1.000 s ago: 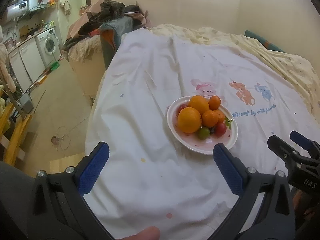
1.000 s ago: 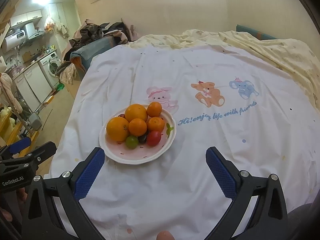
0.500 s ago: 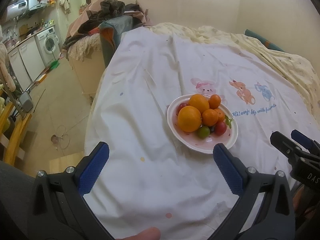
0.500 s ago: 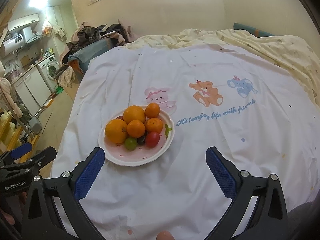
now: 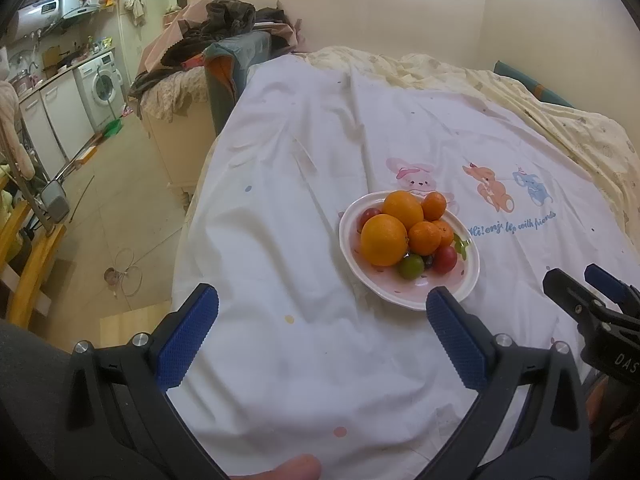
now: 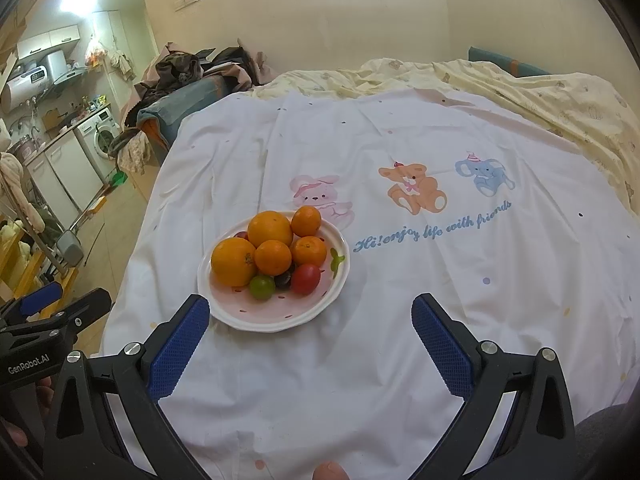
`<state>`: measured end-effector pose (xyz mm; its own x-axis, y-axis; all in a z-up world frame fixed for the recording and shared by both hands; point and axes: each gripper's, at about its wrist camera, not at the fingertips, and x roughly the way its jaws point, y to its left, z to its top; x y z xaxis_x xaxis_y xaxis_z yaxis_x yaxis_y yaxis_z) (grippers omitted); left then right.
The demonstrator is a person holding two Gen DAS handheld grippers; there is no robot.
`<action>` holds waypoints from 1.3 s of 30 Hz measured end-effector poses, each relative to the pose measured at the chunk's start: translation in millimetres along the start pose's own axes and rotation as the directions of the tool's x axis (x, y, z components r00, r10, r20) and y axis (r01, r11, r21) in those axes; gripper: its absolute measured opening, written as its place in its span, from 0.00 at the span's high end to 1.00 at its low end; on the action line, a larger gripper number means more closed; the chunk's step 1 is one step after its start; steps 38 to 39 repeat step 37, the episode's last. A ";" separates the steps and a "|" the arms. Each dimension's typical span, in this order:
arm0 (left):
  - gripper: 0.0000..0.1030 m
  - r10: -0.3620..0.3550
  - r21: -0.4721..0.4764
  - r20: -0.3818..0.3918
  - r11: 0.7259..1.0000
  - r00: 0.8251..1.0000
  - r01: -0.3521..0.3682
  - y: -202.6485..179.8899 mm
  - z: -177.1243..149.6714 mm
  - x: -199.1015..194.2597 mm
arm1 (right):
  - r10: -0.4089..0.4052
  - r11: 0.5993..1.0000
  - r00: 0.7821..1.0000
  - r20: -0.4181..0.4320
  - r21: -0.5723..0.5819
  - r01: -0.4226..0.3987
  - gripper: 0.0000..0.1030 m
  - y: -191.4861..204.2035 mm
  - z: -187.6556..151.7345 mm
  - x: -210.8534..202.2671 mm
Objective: Organize fruits
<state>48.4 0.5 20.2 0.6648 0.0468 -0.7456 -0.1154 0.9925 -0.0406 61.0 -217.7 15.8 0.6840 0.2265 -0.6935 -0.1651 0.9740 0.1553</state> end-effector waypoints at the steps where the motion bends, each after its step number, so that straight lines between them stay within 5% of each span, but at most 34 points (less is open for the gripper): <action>1: 0.00 0.000 0.000 0.000 1.000 1.000 0.000 0.0 -0.1 0.0 | -0.001 1.000 1.000 0.000 -0.001 0.001 0.00 0.5 -0.3 -0.2; 39: 0.00 -0.013 -0.009 -0.032 1.000 0.999 0.013 -1.4 -5.5 5.0 | -0.001 1.000 1.000 -0.001 -0.012 0.001 0.00 3.2 1.7 -1.7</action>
